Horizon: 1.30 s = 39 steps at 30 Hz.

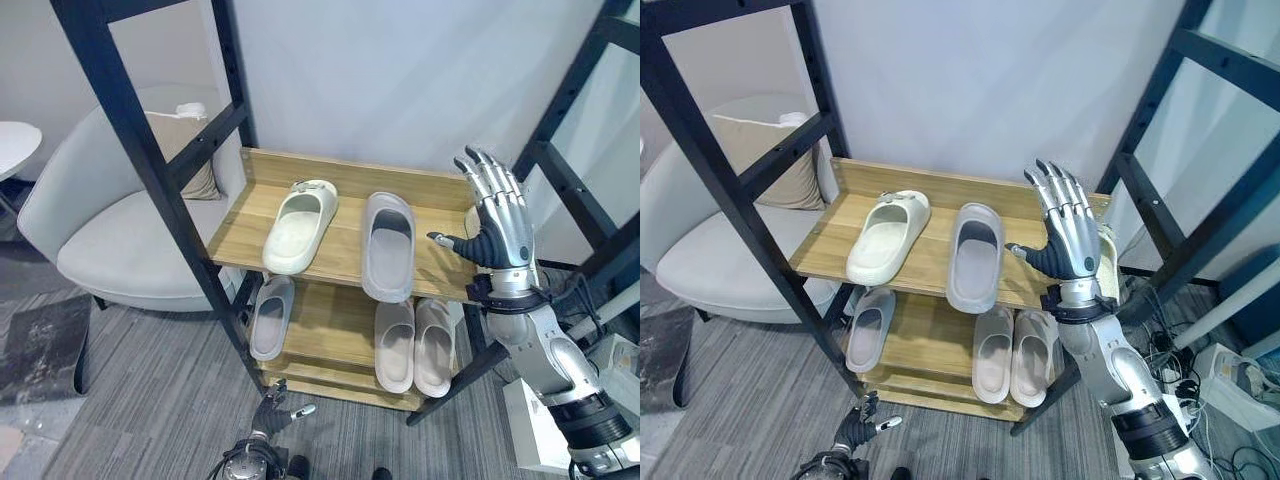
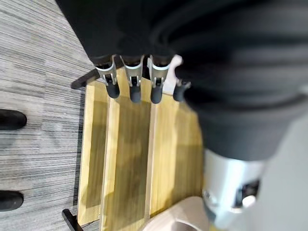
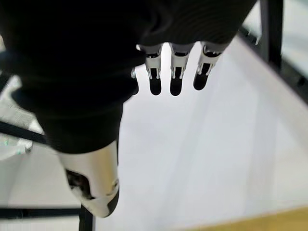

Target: Arrange the slippers neatly on the shoe rack.

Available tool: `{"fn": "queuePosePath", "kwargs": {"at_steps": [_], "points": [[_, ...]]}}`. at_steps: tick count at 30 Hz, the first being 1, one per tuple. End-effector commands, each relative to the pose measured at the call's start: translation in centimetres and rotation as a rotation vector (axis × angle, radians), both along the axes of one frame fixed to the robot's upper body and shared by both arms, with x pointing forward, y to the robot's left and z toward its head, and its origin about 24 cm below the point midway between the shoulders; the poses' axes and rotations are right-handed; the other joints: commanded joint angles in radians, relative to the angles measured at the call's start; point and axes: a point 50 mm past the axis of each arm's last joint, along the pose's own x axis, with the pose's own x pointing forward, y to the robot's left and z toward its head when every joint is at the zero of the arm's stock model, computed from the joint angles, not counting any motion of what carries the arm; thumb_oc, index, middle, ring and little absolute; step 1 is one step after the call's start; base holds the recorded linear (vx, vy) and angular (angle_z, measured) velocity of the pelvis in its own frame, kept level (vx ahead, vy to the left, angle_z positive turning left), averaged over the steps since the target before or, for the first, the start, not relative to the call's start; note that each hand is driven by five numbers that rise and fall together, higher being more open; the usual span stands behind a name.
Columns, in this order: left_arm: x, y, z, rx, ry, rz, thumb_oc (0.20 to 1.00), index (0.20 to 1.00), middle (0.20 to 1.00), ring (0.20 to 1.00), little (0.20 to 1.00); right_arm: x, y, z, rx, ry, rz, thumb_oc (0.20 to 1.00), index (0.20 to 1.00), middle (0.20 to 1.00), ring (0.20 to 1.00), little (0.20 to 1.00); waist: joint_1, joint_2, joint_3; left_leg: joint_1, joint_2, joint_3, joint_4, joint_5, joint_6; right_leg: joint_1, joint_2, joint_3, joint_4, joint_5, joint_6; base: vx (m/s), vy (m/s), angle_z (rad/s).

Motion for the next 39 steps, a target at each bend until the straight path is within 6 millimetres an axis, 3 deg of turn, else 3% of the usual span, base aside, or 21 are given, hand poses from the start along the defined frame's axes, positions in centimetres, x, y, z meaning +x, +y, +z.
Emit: {"fn": "queuePosePath", "kwargs": {"at_steps": [1, 10, 16, 26, 39], "points": [[2.6, 0.0, 1.1, 0.014, -0.089, -0.050, 1.000, 1.000, 1.000, 1.000, 1.000, 0.9, -0.4, 2.4, -0.011, -0.104, -0.039, 1.000, 1.000, 1.000, 1.000, 1.000, 0.044, -0.023, 0.043, 0.048, -0.023, -0.019, 0.000, -0.089, 0.006, 0.075, 0.000, -0.020, 0.003, -0.091, 0.043, 0.03, -0.008, 0.20], [1.9, 0.4, 0.7, 0.024, -0.064, -0.060, 1.000, 1.000, 1.000, 1.000, 1.000, 1.8, -1.9, -0.7, -0.041, 0.043, -0.126, 1.000, 1.000, 1.000, 1.000, 1.000, 0.064, -0.022, 0.052, 0.037, -0.023, -0.047, 0.000, -0.084, 0.001, 0.076, 0.000, -0.051, 0.001, -0.102, 0.040, 0.02, -0.004, 0.11], [1.9, 0.2, 0.7, 0.020, -0.067, -0.092, 1.000, 1.000, 1.000, 1.000, 1.000, 4.0, -2.3, -2.9, -0.067, 0.165, -0.178, 1.000, 1.000, 1.000, 1.000, 1.000, 0.092, -0.017, 0.066, 0.024, -0.025, -0.063, -0.001, -0.077, -0.003, 0.069, -0.001, -0.069, 0.001, -0.102, 0.041, 0.01, 0.000, 0.08], [2.2, -0.1, 0.8, 0.011, -0.073, -0.106, 1.000, 1.000, 1.000, 1.000, 1.000, 6.3, -1.8, -3.8, -0.098, 0.257, -0.197, 1.000, 1.000, 1.000, 1.000, 1.000, 0.125, -0.014, 0.076, 0.005, -0.029, -0.091, 0.002, -0.069, -0.009, 0.062, -0.003, -0.094, 0.001, -0.104, 0.039, 0.01, 0.003, 0.04], [2.1, -0.2, 0.6, 0.010, -0.060, -0.109, 1.000, 1.000, 1.000, 1.000, 1.000, 6.4, -3.4, -3.0, -0.143, 0.238, -0.259, 1.000, 1.000, 1.000, 1.000, 1.000, 0.122, -0.014, 0.063, 0.006, -0.031, -0.108, 0.002, -0.066, -0.015, 0.074, -0.002, -0.113, 0.001, -0.109, 0.037, 0.01, 0.002, 0.10]]}}
